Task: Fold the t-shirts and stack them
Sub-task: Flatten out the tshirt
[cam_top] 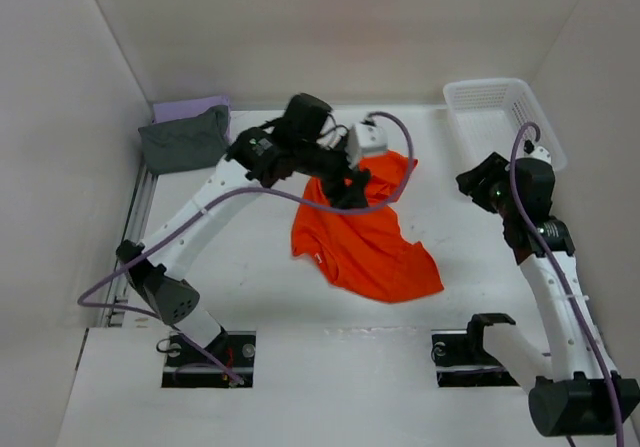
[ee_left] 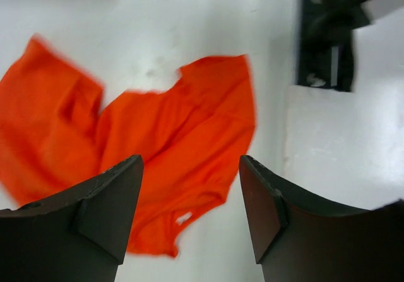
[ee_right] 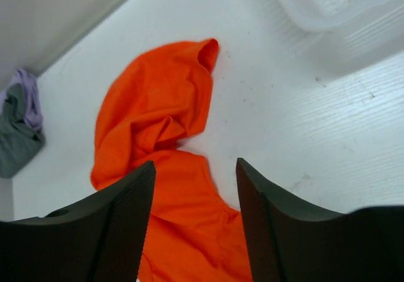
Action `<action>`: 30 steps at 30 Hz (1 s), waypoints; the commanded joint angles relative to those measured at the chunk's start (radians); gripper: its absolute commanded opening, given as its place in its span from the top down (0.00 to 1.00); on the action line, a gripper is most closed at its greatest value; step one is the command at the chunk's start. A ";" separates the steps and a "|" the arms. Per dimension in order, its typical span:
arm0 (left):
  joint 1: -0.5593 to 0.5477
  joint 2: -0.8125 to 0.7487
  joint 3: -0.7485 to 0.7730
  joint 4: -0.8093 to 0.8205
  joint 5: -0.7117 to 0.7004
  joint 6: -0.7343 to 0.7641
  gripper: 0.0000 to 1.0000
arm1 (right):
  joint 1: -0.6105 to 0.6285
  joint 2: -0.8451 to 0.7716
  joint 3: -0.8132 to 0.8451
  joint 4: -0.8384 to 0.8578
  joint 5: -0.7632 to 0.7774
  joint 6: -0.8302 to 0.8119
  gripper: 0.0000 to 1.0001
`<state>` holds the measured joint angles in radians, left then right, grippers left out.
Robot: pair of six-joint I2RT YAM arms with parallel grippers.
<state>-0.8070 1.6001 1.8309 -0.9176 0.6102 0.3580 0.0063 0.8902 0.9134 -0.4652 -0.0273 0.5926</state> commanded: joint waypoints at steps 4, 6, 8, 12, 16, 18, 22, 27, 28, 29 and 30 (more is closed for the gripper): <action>0.316 -0.146 -0.212 0.133 -0.024 -0.050 0.36 | 0.201 0.123 -0.047 -0.013 0.065 -0.014 0.32; 0.383 -0.114 -0.309 0.198 -0.123 -0.054 0.36 | 0.293 0.202 -0.045 -0.021 0.116 -0.013 0.27; 0.401 -0.056 -0.376 0.238 -0.223 -0.041 0.36 | 0.355 0.269 -0.050 -0.027 0.148 0.010 0.22; 0.383 0.078 -0.427 0.325 -0.296 -0.057 0.37 | 0.435 0.345 -0.087 -0.030 0.175 0.061 0.00; 0.357 0.210 -0.409 0.413 -0.316 -0.105 0.37 | 0.484 0.397 -0.129 -0.046 0.175 0.093 0.00; 0.349 0.268 -0.397 0.430 -0.345 -0.113 0.38 | 0.507 0.420 -0.148 -0.053 0.175 0.108 0.00; 0.329 0.342 -0.423 0.454 -0.382 -0.114 0.40 | 0.550 0.464 -0.172 -0.050 0.173 0.131 0.00; 0.295 0.348 -0.527 0.458 -0.371 -0.106 0.66 | 0.571 0.564 -0.166 -0.032 0.146 0.118 0.15; 0.295 0.337 -0.553 0.454 -0.371 -0.106 0.77 | 0.571 0.585 -0.162 -0.023 0.130 0.113 0.27; 0.294 0.318 -0.583 0.451 -0.374 -0.102 0.85 | 0.570 0.601 -0.151 -0.023 0.125 0.102 0.37; 0.295 0.295 -0.614 0.445 -0.375 -0.097 0.90 | 0.568 0.615 -0.136 -0.023 0.119 0.084 0.52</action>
<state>-0.5053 1.9450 1.2987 -0.4519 0.2302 0.2722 0.5705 1.4494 0.7616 -0.5140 0.1226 0.6861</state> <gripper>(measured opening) 0.139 0.585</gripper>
